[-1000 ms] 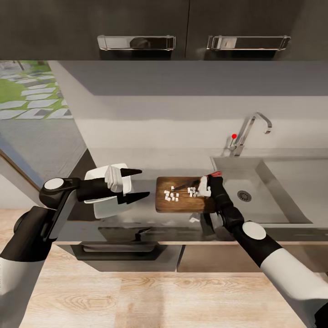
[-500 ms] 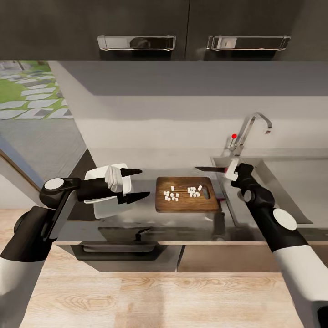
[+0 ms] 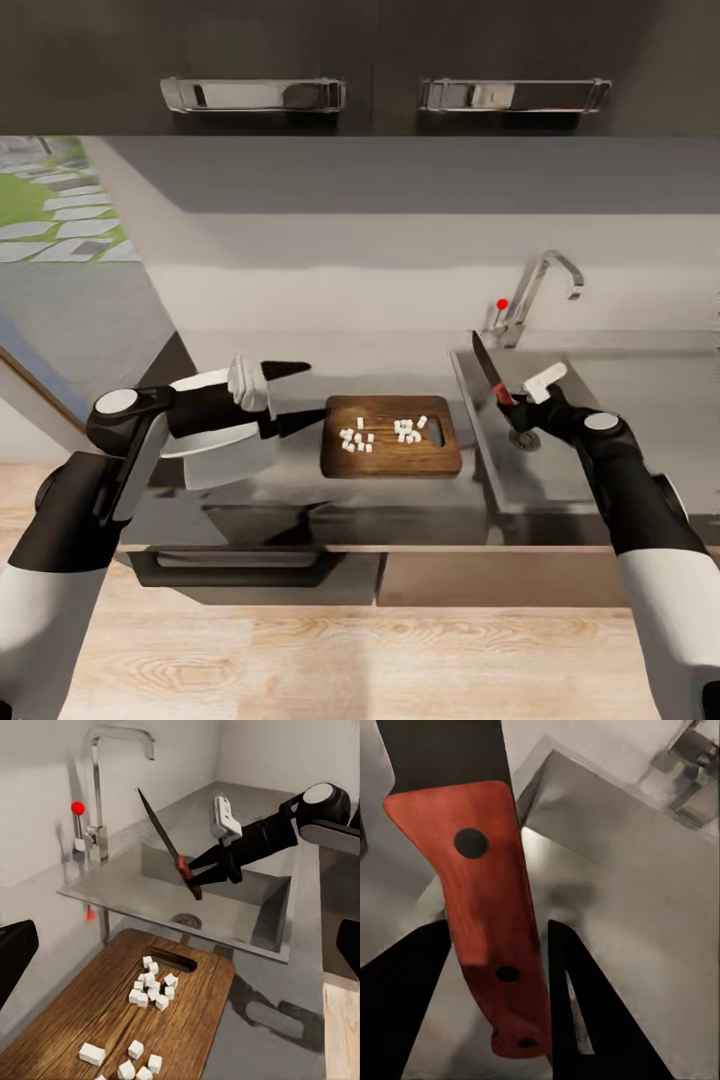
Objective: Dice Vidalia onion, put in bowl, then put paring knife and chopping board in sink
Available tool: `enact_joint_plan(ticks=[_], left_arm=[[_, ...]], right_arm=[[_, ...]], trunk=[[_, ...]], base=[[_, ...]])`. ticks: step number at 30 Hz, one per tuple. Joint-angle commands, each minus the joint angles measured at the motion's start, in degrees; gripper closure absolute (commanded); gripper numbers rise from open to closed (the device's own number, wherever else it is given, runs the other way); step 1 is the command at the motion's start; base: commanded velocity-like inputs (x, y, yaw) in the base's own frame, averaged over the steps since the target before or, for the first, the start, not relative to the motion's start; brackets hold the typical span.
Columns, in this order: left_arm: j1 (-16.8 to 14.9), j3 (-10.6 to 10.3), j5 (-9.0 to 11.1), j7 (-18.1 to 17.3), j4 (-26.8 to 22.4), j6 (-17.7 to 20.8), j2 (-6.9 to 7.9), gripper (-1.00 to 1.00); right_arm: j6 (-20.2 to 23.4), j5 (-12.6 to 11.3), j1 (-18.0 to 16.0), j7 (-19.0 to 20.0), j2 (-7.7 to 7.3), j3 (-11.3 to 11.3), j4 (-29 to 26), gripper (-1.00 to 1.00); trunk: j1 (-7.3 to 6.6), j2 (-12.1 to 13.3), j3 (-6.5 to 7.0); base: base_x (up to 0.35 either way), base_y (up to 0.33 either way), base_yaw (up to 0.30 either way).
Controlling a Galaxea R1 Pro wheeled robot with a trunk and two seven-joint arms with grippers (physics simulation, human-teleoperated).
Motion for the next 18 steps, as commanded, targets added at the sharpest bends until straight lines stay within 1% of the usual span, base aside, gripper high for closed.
enact_joint_plan(ticks=[1,4,7,9,10,12,13,16,17,18], left_arm=[[-0.07,0.09,0.39,0.02,-0.01,0.54,0.04,-1.0],[-0.06,0.28,0.4,0.0,-0.01,0.56,-0.02,-1.0],[-0.08,0.29,0.4,0.06,0.03,0.55,-0.05,-1.0],[-0.08,0.29,0.4,0.09,0.02,0.5,-0.06,-1.0],[-0.06,0.29,0.4,0.08,0.02,0.49,-0.07,-1.0],[-0.08,0.29,0.4,0.08,0.0,0.48,-0.08,-1.0],[-0.08,0.29,0.4,0.08,0.0,0.48,-0.11,-1.0],[-0.1,0.29,0.4,0.08,0.0,0.48,-0.13,-1.0],[-0.1,0.29,0.4,0.08,-0.01,0.48,-0.12,-1.0],[-0.11,0.29,0.4,0.06,-0.01,0.49,-0.1,-1.0]], right_arm=[[1.55,-0.38,0.0,0.47,0.01,-0.05,-0.09,1.0],[5.12,-1.71,0.17,0.49,0.28,-0.03,-0.09,1.0],[6.24,-1.88,0.94,0.43,0.4,-0.1,-0.08,1.0],[11.75,-1.88,1.14,0.4,0.37,-0.25,-0.08,1.0],[16.05,-1.89,1.18,0.35,0.37,-0.5,-0.08,1.0],[21.99,-1.89,1.2,0.28,0.36,-0.97,-0.09,1.0],[23.52,-1.87,1.21,0.26,0.36,-1.1,-0.1,1.0],[25.58,-1.82,1.21,0.13,0.36,-1.4,-0.09,1.0],[26.4,-1.77,1.21,-1.77,0.36,-3.9,-0.08,1.0],[26.54,-1.77,1.21,-3.02,0.36,-5.41,-0.03,1.0]], trunk=[[0.04,-0.11,-0.1],[0.04,-0.11,-0.1],[0.04,-0.11,-0.1],[0.04,-0.11,-0.1],[0.04,-0.11,-0.1],[0.04,-0.11,-0.1],[0.04,-0.11,-0.1],[0.04,-0.11,-0.1],[0.04,-0.11,-0.1],[0.04,-0.11,-0.1]], base=[[0.07,-0.288,0.0],[0.08,-0.255,0.0],[0.025,-0.07,0.0],[0.005,-0.013,0.0],[0.002,-0.005,0.0],[0.038,-0.106,0.0],[0.075,-0.21,0.0],[0.089,-0.241,0.0],[0.118,-0.267,0.0],[0.122,-0.266,0.0]])
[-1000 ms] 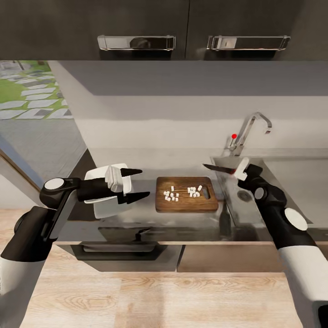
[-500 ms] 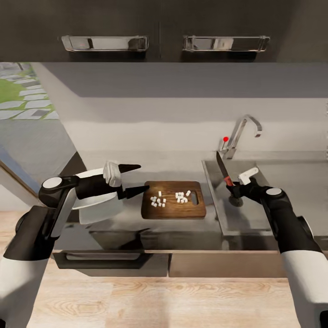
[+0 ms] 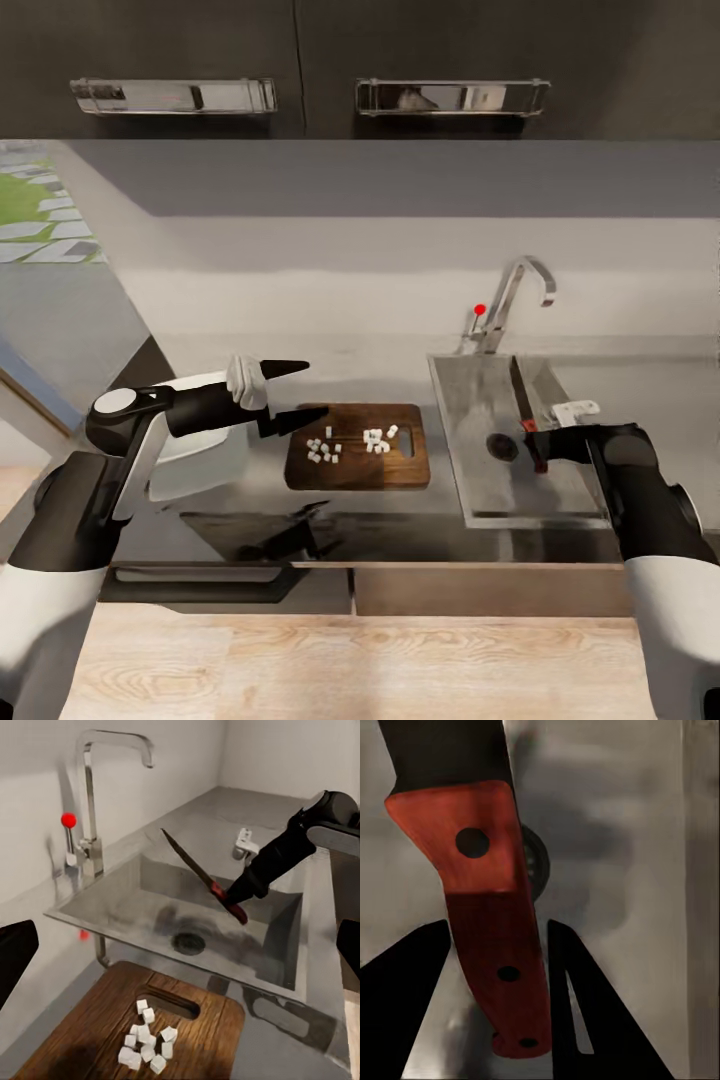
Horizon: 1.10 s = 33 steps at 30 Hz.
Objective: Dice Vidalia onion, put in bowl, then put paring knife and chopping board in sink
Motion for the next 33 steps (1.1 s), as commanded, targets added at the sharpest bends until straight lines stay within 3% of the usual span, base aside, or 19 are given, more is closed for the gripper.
enact_joint_plan(ticks=[1,4,8,15,17,21,24,28,33], left_arm=[[-0.05,-0.08,0.38,0.02,0.0,0.52,0.05,-1.0],[-0.05,-0.1,0.38,-0.02,0.0,0.55,0.05,-1.0],[-0.03,-0.16,0.44,-0.24,0.0,0.56,-0.01,-1.0],[-0.03,-0.19,0.52,-0.39,-0.07,0.63,-0.19,-1.0],[-0.05,-0.03,0.55,-0.5,-0.08,0.67,-0.19,-1.0],[0.0,2.09,0.58,-1.22,-0.09,0.82,-0.15,-1.0],[-0.02,2.62,0.64,-4.44,-0.02,0.8,-0.12,-1.0],[-0.03,2.72,0.65,-6.8,0.0,0.78,-0.17,-1.0],[-0.04,2.73,0.65,-7.13,-0.07,0.73,-0.18,-1.0]], right_arm=[[0.29,0.37,-0.04,-0.19,0.0,-0.93,0.04,1.0],[1.66,0.37,-0.04,-5.13,-0.04,-4.58,0.73,1.0],[2.46,0.33,-0.19,-8.93,-0.08,-5.95,1.74,1.0],[2.44,0.24,-0.66,-10.72,-0.02,-6.21,8.51,1.0],[2.42,0.18,-0.7,-10.79,0.46,-6.23,9.61,1.0],[2.34,0.16,-0.69,-10.82,3.29,-6.16,10.15,1.0],[2.35,0.15,-0.69,-10.82,5.7,-6.15,10.19,1.0],[2.38,0.15,-0.67,-10.82,6.34,-6.15,10.19,1.0],[2.41,0.17,-0.66,-10.84,6.4,-6.15,10.21,1.0]], trunk=[[0.05,-0.1,-0.1],[0.05,-0.1,-0.1],[0.05,-0.1,-0.1],[0.05,-0.1,-0.1],[0.05,-0.1,-0.1],[0.05,-0.1,-0.1],[0.05,-0.1,-0.1],[0.05,-0.1,-0.1],[0.05,-0.1,-0.1]], base=[[0.124,-0.262,0.0],[0.124,-0.235,0.0],[0.089,-0.119,0.0],[0.006,-0.007,0.0],[0.0,0.0,0.0],[0.0,0.0,0.0],[0.0,0.0,0.0],[0.0,0.0,0.0],[0.0,0.0,0.0]])
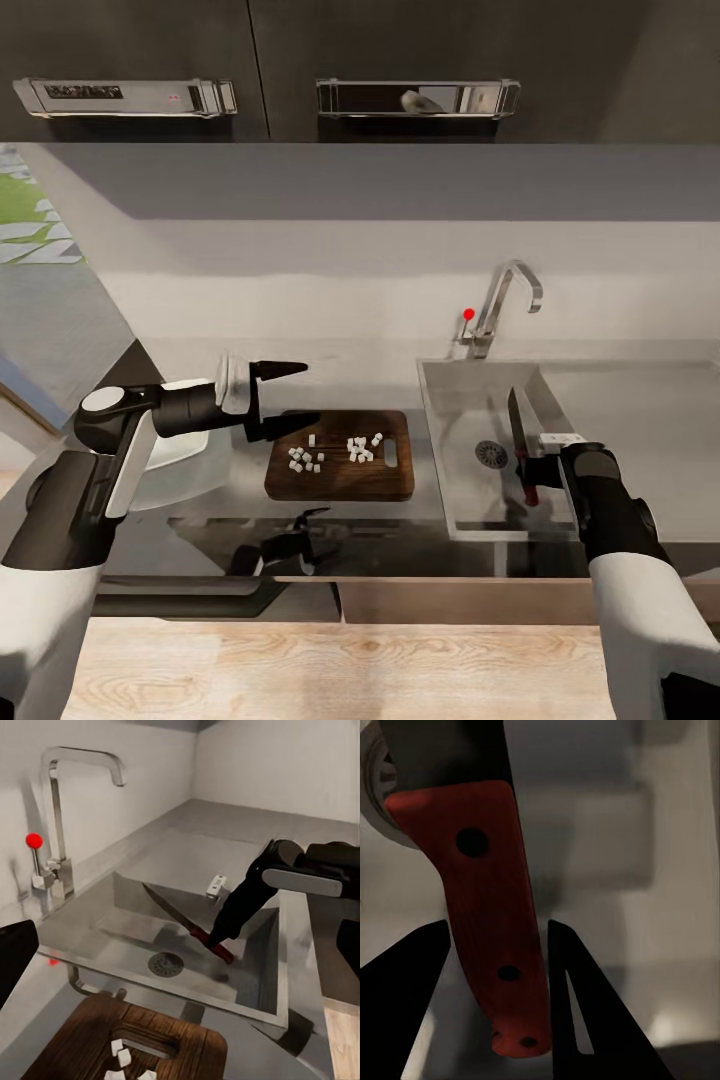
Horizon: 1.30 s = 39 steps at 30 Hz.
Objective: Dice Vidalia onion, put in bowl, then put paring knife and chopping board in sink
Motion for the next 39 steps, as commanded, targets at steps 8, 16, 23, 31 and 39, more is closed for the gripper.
enact_joint_plan(ticks=[8,16,23,31,39], left_arm=[[-0.03,0.0,0.35,-0.19,-0.01,0.62,0.05,-1.0],[-0.06,0.0,0.35,-0.2,-0.01,0.62,0.05,-1.0],[-0.06,0.01,0.35,-0.2,-0.01,0.62,0.05,-1.0],[-0.06,-0.07,0.35,-0.2,-0.01,0.62,0.05,-1.0],[-0.07,-0.08,0.35,-0.2,0.0,0.59,0.05,-1.0]], right_arm=[[0.18,0.58,-0.06,-3.37,0.03,-0.07,3.05,1.0],[0.18,0.58,-0.05,-3.57,1.36,-0.16,3.18,1.0],[0.23,0.58,-0.05,-3.57,1.6,-0.08,3.18,1.0],[0.28,0.53,-0.05,-3.49,1.68,-0.07,3.03,1.0],[1.0,0.49,-0.05,-3.48,2.09,-0.07,3.0,1.0]], trunk=[[0.03,-0.11,-0.1],[0.03,-0.11,-0.1],[0.03,-0.11,-0.1],[0.03,-0.11,-0.1],[0.03,-0.11,-0.1]], base=[[0.103,0.0,0.0],[0.012,0.0,0.0],[0.04,0.0,0.0],[0.003,0.0,0.0],[0.0,0.0,0.0]])
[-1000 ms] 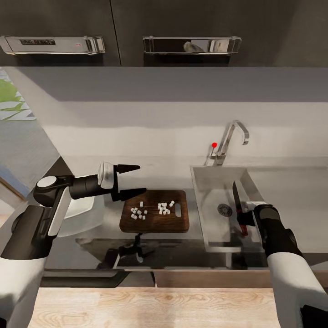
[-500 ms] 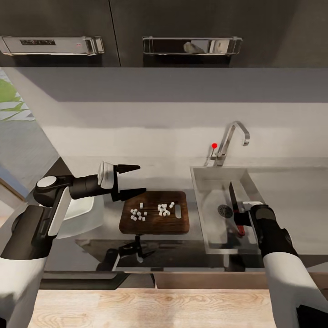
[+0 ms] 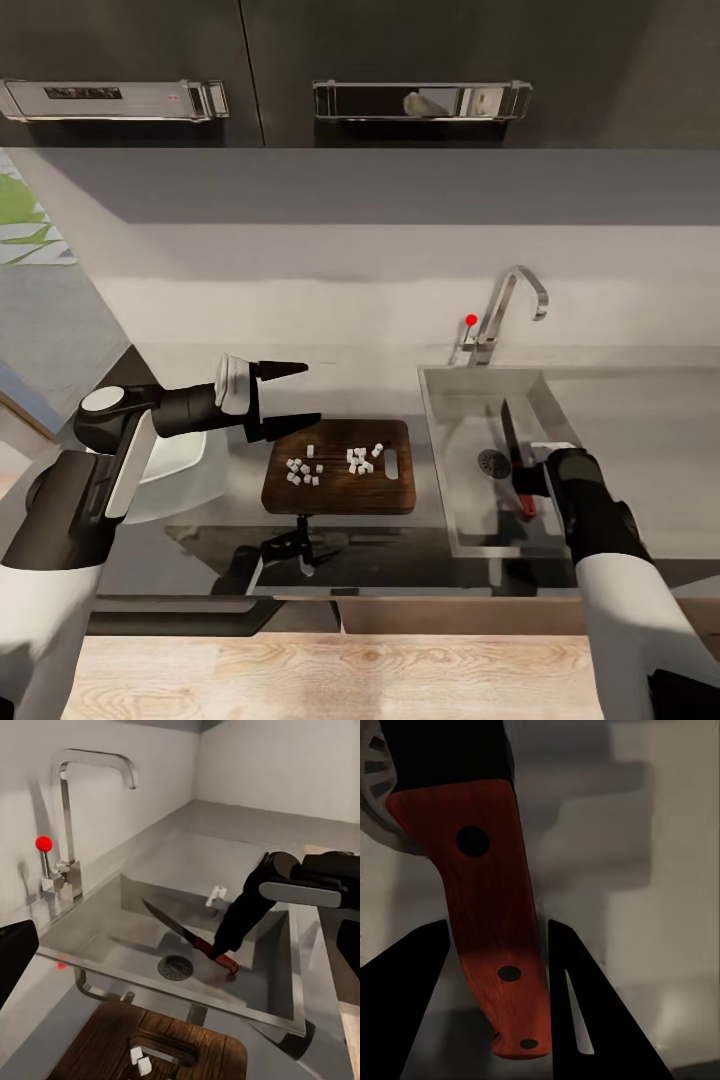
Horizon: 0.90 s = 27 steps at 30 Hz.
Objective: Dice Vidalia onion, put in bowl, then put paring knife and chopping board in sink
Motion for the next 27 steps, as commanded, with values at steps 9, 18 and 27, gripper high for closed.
enact_joint_plan(ticks=[9,18,27], left_arm=[[-0.05,-0.08,0.35,0.0,-0.01,0.52,0.05,-1.0],[-0.04,-0.16,0.35,0.0,-0.01,0.51,0.01,-1.0],[-0.06,-0.17,0.35,0.0,-0.01,0.51,-0.03,-1.0]], right_arm=[[3.77,-0.86,-0.01,0.62,0.51,0.02,-0.22,1.0],[4.21,-2.67,-0.01,0.62,0.52,0.09,-2.6,1.0],[4.16,-2.79,-0.01,0.62,1.91,0.05,-2.75,1.0]], trunk=[[0.04,-0.08,-0.11],[0.04,-0.08,-0.11],[0.04,-0.08,-0.24]], base=[[0.0,0.0,0.0],[0.0,0.0,0.0],[0.0,0.0,0.0]])
